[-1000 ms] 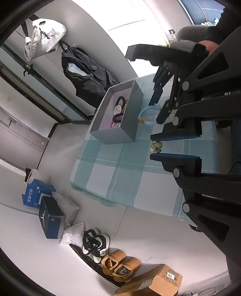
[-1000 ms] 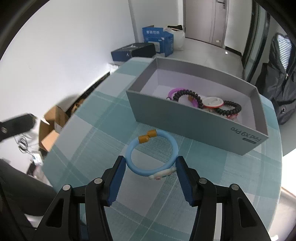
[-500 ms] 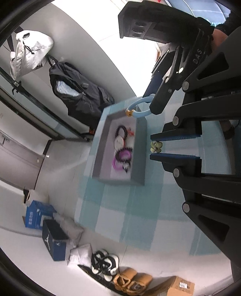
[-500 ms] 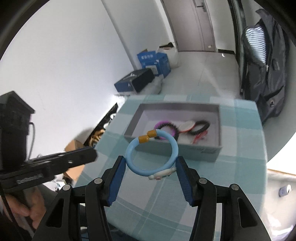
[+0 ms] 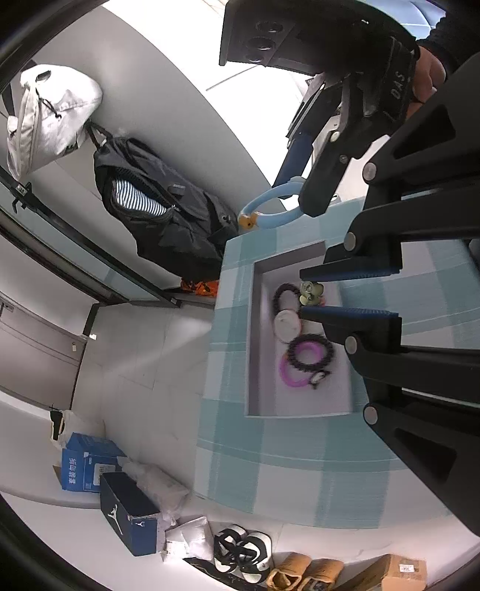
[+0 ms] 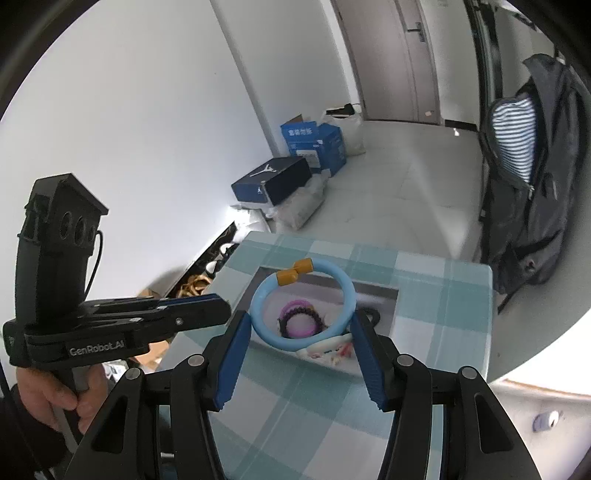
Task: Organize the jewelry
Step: 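Carry the blue ring and yellow charm into the gray box while both tools open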
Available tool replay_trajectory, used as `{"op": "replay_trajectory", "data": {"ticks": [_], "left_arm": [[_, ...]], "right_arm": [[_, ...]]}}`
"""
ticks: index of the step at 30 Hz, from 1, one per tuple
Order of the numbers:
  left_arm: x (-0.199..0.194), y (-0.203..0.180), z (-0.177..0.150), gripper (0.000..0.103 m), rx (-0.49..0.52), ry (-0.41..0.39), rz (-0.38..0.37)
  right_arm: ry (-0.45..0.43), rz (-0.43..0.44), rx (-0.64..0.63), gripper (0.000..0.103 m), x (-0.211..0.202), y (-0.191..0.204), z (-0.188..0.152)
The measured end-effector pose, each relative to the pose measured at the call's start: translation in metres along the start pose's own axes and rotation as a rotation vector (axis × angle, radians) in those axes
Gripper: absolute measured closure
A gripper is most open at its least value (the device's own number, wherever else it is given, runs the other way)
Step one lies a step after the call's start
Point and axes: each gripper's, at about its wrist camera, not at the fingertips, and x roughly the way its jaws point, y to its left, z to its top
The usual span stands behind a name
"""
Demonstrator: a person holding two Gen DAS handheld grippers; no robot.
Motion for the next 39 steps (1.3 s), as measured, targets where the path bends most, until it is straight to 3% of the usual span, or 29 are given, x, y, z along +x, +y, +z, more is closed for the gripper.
{"op": "replay_trajectory", "data": {"ticks": [15,33,34,36,37,38,39], "left_arm": [[0.060,0.020,0.020,0.094,-0.060,0.094,-0.002],[0.076,0.033,0.034,0.094,-0.120,0.115,-0.047],[0.077,0.034,0.035,0.091,-0.131,0.125,-0.052],[0.078,0.037,0.036,0.070,-0.155,0.141,-0.067],[0.076,0.039,0.035,0.050,-0.166,0.132,-0.069],[0.073,0.040,0.035,0.039,-0.173,0.119,-0.068],[0.070,0.041,0.035,0.038,-0.181,0.106,-0.070]], "right_arm": [[0.152,0.004,0.067,0.048,0.062,-0.031,-0.002],[0.212,0.033,0.097,0.046,0.089,-0.039,0.000],[0.212,0.033,0.098,0.046,0.088,-0.039,0.000],[0.210,0.020,0.094,0.046,0.088,-0.039,0.000],[0.206,0.015,0.092,0.044,0.087,-0.040,0.000],[0.196,0.010,0.096,0.042,0.084,-0.041,-0.001],[0.187,0.014,0.101,0.042,0.081,-0.042,-0.001]]}}
